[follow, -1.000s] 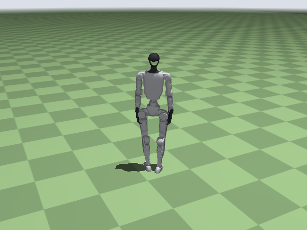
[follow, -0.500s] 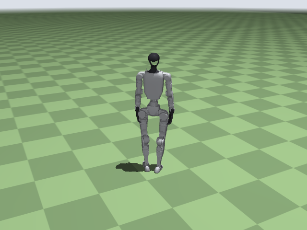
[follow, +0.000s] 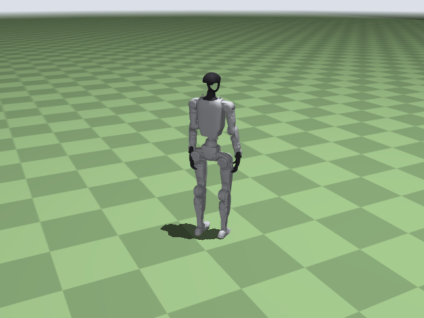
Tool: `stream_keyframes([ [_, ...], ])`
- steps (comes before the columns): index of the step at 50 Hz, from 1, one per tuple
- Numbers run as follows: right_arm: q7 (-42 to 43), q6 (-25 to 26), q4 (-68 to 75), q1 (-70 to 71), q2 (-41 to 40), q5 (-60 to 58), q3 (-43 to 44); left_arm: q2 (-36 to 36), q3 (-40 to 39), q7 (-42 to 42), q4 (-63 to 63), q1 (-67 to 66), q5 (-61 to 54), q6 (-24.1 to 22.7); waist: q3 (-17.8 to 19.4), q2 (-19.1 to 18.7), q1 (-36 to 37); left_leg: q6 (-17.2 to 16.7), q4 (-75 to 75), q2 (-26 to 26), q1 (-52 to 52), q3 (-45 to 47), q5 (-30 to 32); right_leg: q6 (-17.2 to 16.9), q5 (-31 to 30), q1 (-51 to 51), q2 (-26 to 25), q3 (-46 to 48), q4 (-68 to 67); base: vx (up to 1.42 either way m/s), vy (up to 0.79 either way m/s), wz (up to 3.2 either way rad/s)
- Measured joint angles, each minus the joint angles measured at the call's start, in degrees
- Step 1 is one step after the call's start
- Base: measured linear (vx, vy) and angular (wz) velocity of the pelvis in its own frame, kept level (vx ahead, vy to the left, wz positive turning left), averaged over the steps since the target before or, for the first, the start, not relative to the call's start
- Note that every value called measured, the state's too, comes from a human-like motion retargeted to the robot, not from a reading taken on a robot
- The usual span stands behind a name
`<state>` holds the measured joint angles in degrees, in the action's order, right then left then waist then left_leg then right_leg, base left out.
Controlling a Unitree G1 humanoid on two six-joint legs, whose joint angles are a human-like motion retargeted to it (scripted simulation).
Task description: In place motions
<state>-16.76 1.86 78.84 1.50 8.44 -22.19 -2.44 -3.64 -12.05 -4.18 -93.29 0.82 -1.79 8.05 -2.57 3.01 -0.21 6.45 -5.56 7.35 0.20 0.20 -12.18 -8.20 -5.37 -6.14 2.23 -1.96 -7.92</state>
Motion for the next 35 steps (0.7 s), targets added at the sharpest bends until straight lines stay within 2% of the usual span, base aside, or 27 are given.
stream_keyframes([
  [3,0.5,-0.2,-1.5,1.5,-0.4,1.3,-1.0,-0.7,1.1,-0.5,1.0,0.9,2.5,0.3,1.3,-0.1,-2.5,-0.7,2.3,-0.7,0.6,4.5,0.6,0.3,-1.7,-2.1,-0.8,-2.7,-0.6,-0.17,0.13,-1.17],
  [7,0.4,-0.4,-2.4,2.4,-0.9,2.9,-1.3,-2.7,3.2,-0.8,3.1,1.9,4.9,0.1,3.2,0.5,-2.2,-0.4,5.0,-0.4,2.3,11.3,0.4,0.8,-3.5,-4.1,-1.9,-6.4,0.0,-0.21,0.10,-1.67],
  [10,0.7,-0.4,-2.3,1.8,-1.2,3.4,-1.4,-4.7,3.9,-1.1,2.9,2.5,5.7,0.4,3.8,0.5,-1.4,-0.3,6.3,-0.8,2.9,15.7,0.1,3.3,-2.6,-5.6,-2.1,-4.4,-0.3,-0.19,0.09,-1.79],
  [15,1.6,0.0,1.6,1.4,-0.8,2.9,-0.9,-6.9,3.1,-0.6,2.6,3.0,5.2,0.7,3.5,-0.6,-1.2,-0.8,7.7,-3.0,3.0,23.3,-0.6,8.5,2.1,-6.9,1.7,13.3,-2.5,-0.24,0.08,-1.70],
  [20,2.5,1.5,7.2,0.7,0.4,3.2,0.7,-7.4,1.7,-0.3,3.1,2.1,4.8,0.7,2.1,-2.5,0.0,-1.6,8.0,-5.6,2.7,31.4,-1.9,13.4,6.6,-5.5,4.8,35.1,-6.8,-0.24,0.07,-1.80],
  [25,3.2,2.3,9.3,-0.6,1.6,4.3,3.0,-6.7,1.6,-0.4,3.1,1.7,4.7,0.8,1.6,-4.3,-0.2,-2.8,7.5,-7.6,3.4,38.5,-3.6,14.7,9.8,-2.0,5.1,48.2,-9.4,-0.21,0.04,-1.44],
  [28,3.5,2.5,9.5,-1.5,1.9,4.6,3.9,-5.9,1.9,-0.6,3.0,1.4,4.8,1.0,1.0,-4.1,-1.2,-3.4,7.3,-7.0,4.2,42.5,-4.5,12.9,9.1,-0.7,4.2,45.0,-6.2,-0.18,-0.02,-1.15],
  [30,3.4,2.8,9.8,-1.8,1.8,4.7,4.3,-5.4,2.3,-0.6,3.0,1.2,4.7,1.0,0.5,-3.9,-2.1,-3.8,7.4,-6.4,4.9,44.9,-4.9,14.8,6.1,-1.6,1.9,39.8,-3.0,-0.16,-0.08,-1.20],
  [32,3.2,3.2,10.1,-1.6,1.5,4.7,4.4,-4.4,2.5,-0.7,3.2,1.2,4.6,1.2,-0.2,-3.9,-1.1,-4.7,7.6,-6.5,5.2,49.0,-5.2,15.2,5.1,-2.4,1.4,38.4,-2.1,-0.21,-0.11,-1.36],
  [35,3.9,3.3,9.5,-0.8,0.8,4.8,4.3,-2.5,4.0,-0.7,4.3,1.3,2.6,0.5,0.0,-4.6,-4.0,-5.3,7.7,-6.7,5.6,50.8,-5.3,15.7,3.8,-2.2,0.0,36.7,0.5,-0.21,-0.04,-0.55],
])
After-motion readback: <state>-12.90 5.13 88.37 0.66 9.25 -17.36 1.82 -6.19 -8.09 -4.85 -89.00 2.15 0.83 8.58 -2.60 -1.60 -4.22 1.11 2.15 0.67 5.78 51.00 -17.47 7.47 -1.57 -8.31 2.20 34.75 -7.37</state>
